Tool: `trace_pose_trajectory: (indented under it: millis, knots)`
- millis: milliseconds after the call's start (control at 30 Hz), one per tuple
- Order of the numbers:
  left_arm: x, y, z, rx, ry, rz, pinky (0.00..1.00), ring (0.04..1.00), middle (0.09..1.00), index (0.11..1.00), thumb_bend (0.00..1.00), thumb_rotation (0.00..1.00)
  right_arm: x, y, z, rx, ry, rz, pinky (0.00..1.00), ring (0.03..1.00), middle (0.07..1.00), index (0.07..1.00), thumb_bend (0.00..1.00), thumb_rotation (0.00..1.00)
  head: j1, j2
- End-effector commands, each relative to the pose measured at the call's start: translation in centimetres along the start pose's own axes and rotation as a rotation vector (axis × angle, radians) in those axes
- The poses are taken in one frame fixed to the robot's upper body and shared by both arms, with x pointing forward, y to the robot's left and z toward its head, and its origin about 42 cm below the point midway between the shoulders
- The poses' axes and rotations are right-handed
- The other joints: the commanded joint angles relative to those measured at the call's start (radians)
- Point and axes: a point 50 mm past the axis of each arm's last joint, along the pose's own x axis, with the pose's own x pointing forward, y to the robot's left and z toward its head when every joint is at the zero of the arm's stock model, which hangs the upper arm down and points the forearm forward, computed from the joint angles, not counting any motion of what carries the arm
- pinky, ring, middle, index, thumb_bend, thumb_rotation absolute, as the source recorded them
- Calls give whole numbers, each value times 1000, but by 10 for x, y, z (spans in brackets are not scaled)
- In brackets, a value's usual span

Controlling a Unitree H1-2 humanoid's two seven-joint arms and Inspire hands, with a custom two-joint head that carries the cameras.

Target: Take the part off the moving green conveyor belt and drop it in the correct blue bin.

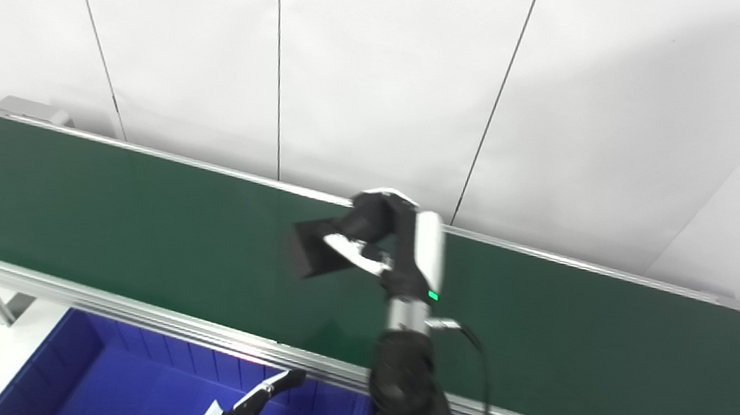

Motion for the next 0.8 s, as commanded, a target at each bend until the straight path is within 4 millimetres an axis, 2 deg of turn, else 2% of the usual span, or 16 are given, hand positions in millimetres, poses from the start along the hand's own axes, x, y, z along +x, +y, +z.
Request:
trace_pose_trajectory:
  millis: [0,267,533,633,700,767]
  knots:
    - [8,3,14,-13,-74,4,964,923,889,872,738,1000,3,-10,20,1,-49,-8,340,445,547,494,492,0,0,0]
    - [14,5,22,-14,-72,22,919,889,863,833,702,1000,-43,-50,6,-71,-16,23,333,452,569,468,488,0,24,44]
    - [20,6,31,-29,-61,32,921,883,855,824,714,1000,-90,-95,-25,-217,113,148,333,457,572,475,488,0,24,96]
    - [22,8,33,-30,-55,36,921,881,855,826,732,1000,-107,-108,-36,-251,175,200,356,481,549,469,492,0,26,120]
    - [23,10,34,-28,-62,36,920,880,853,828,710,1000,-115,-114,-43,-257,206,226,360,490,540,467,493,0,20,134]
    - [25,11,35,-24,-65,40,889,860,843,826,716,1000,-121,-118,-51,-263,235,253,333,455,549,500,490,0,17,147]
